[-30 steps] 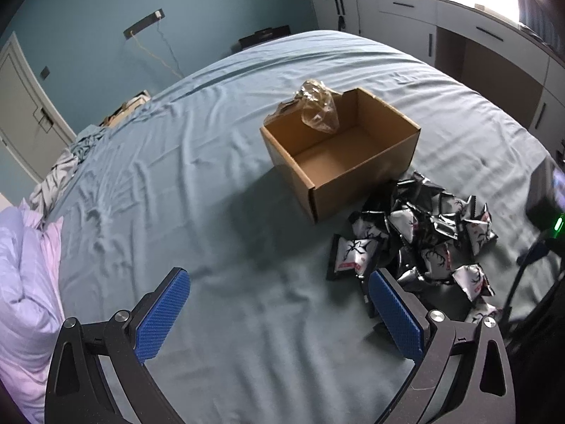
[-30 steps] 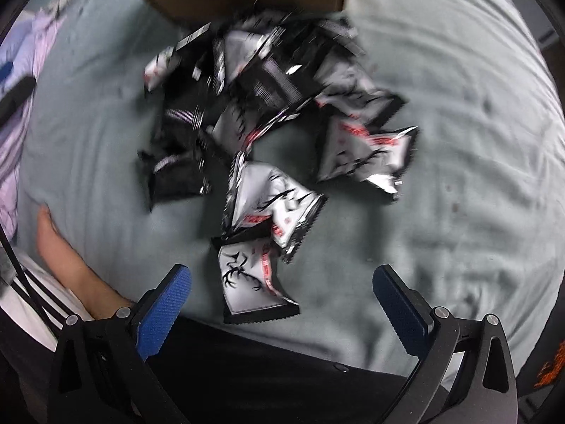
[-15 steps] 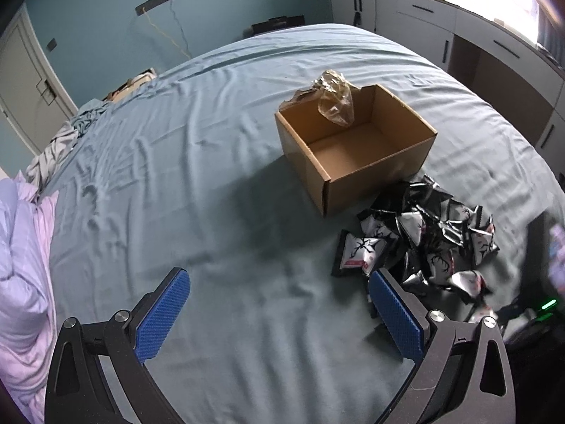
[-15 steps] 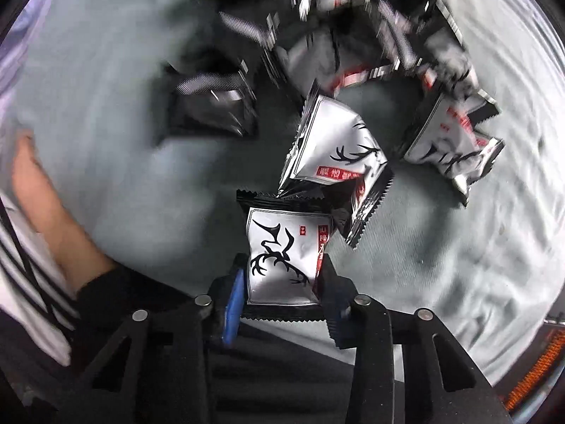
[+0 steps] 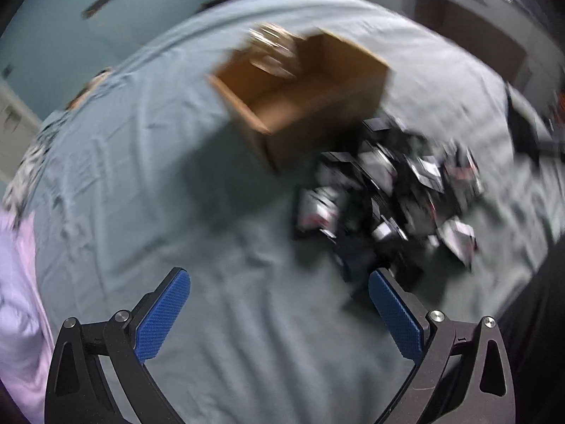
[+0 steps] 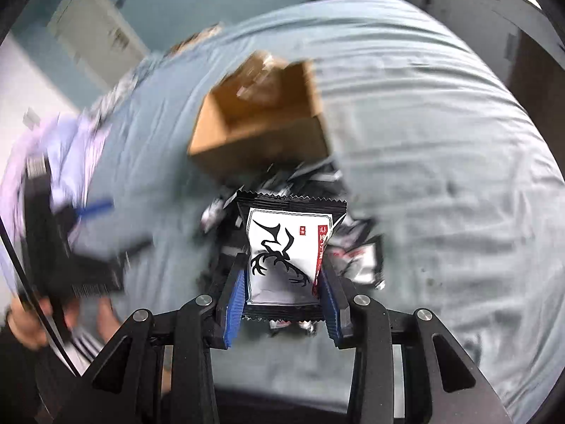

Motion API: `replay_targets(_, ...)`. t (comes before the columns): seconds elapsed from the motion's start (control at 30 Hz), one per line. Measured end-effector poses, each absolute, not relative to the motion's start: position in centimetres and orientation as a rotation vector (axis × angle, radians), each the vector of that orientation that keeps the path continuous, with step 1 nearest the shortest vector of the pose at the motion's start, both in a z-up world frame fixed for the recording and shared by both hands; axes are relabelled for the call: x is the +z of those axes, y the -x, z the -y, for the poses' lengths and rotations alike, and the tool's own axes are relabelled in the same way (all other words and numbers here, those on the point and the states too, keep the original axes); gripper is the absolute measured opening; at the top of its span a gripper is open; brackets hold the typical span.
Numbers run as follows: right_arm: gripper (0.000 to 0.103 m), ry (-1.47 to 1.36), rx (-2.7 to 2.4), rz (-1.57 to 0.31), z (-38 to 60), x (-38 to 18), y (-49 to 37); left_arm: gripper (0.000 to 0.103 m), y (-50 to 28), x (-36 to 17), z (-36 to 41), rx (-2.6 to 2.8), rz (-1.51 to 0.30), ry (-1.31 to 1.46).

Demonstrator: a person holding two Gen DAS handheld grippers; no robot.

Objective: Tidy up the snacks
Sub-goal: 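Grasp a black snack packet with the left tool and drop it into the box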

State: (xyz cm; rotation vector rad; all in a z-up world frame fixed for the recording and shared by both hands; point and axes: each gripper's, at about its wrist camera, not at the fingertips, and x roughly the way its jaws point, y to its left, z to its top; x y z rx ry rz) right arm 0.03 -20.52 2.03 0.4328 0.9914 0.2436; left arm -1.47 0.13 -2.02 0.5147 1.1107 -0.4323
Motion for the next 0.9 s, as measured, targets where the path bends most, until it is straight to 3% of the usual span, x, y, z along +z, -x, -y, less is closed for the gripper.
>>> replay_targets(0.27,0.037,-0.580,0.155,-0.945,22.4,-0.4,2.2,0.103,5.4,-8.2,5.8,-0.649,-1.188,-0.822)
replay_targets(0.43,0.037,-0.616,0.142,-0.964,22.3,0.3,2.3,0.102,4.9,-10.1,7.0,-0.675,-1.249,-0.806)
replay_targets(0.57,0.037,-0.611,0.133,-0.967,22.2,0.2,1.7,0.067,4.5,-11.0,7.5,-0.709,-1.332,-0.741)
replay_targets(0.6,0.037,-0.609,0.130,-0.968,22.2,0.3,1.7,0.053,4.7,-10.7,7.7,-0.721,-1.330,-0.736)
replay_targets(0.9,0.037,-0.603,0.147,-0.922,22.0,1.0,2.2,0.051,6.3,-3.9,7.5,-0.877,-1.279,-0.536)
